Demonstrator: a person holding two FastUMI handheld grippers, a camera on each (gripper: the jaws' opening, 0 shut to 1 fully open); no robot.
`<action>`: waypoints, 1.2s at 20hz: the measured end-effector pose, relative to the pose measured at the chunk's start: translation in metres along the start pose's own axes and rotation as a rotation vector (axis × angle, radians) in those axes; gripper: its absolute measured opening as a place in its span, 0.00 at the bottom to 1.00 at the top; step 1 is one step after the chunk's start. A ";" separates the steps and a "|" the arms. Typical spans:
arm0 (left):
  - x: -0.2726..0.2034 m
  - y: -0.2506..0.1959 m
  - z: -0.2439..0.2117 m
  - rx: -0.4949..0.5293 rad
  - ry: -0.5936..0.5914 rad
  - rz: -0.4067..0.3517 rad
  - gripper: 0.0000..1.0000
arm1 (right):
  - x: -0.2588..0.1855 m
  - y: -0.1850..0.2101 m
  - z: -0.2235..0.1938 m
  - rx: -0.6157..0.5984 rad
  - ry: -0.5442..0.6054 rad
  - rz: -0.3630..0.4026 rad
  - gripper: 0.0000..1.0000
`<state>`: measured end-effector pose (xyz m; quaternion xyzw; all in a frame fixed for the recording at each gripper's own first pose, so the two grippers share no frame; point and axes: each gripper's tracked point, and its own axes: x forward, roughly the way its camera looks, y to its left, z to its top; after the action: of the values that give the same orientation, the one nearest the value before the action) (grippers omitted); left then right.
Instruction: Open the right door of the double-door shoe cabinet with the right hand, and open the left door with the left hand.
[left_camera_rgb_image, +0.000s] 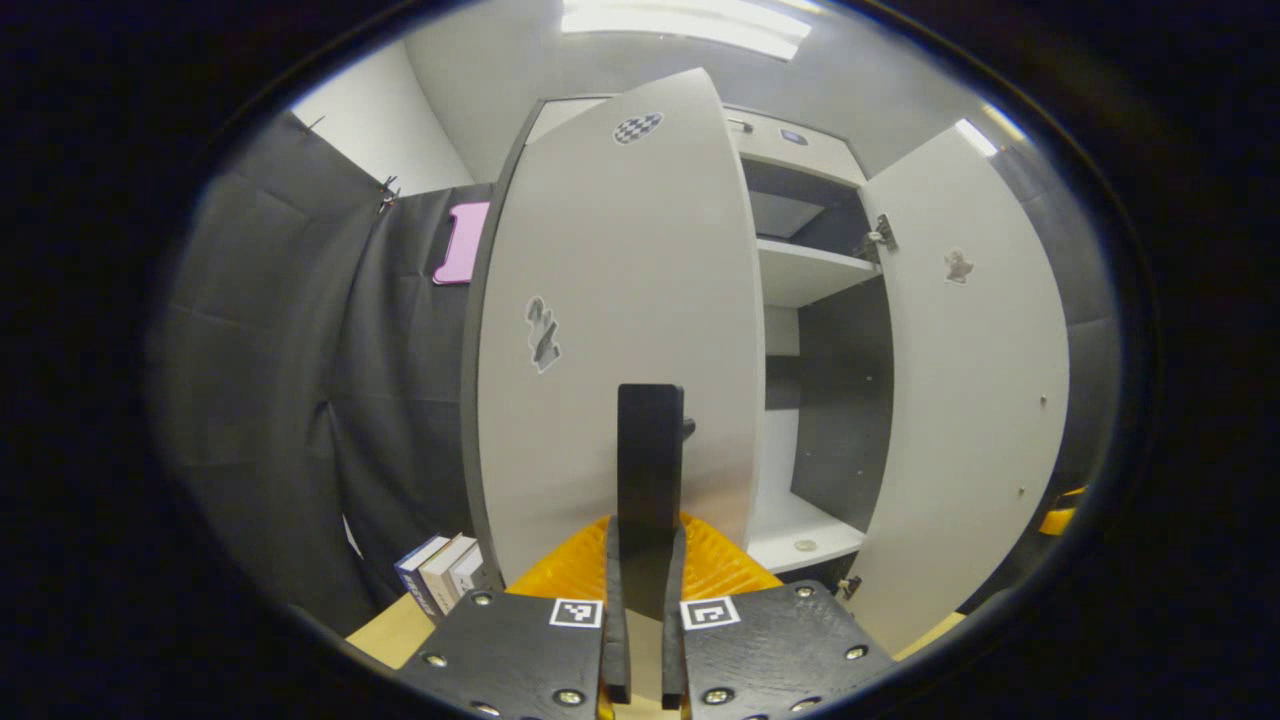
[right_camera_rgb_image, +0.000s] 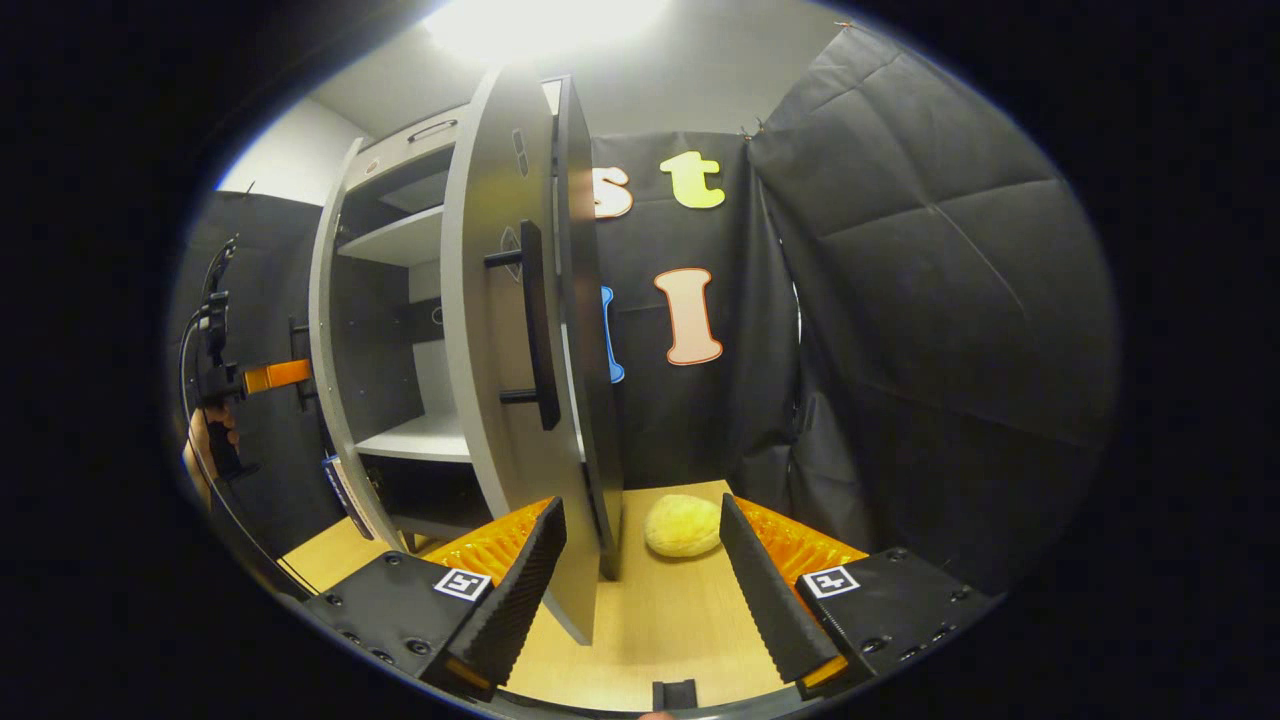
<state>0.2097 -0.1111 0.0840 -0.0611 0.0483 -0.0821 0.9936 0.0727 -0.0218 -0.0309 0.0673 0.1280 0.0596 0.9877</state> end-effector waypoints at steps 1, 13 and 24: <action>-0.001 0.001 -0.003 -0.004 0.014 -0.003 0.14 | -0.003 0.003 0.000 0.001 -0.001 -0.005 0.98; -0.022 0.037 0.004 0.049 -0.008 0.054 0.08 | -0.021 0.032 -0.004 -0.004 -0.004 -0.048 0.97; -0.025 0.071 0.014 0.065 -0.049 0.143 0.07 | -0.020 0.074 0.001 -0.045 -0.020 -0.020 0.92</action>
<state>0.1973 -0.0362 0.0907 -0.0273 0.0253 -0.0112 0.9992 0.0465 0.0481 -0.0142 0.0442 0.1175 0.0521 0.9907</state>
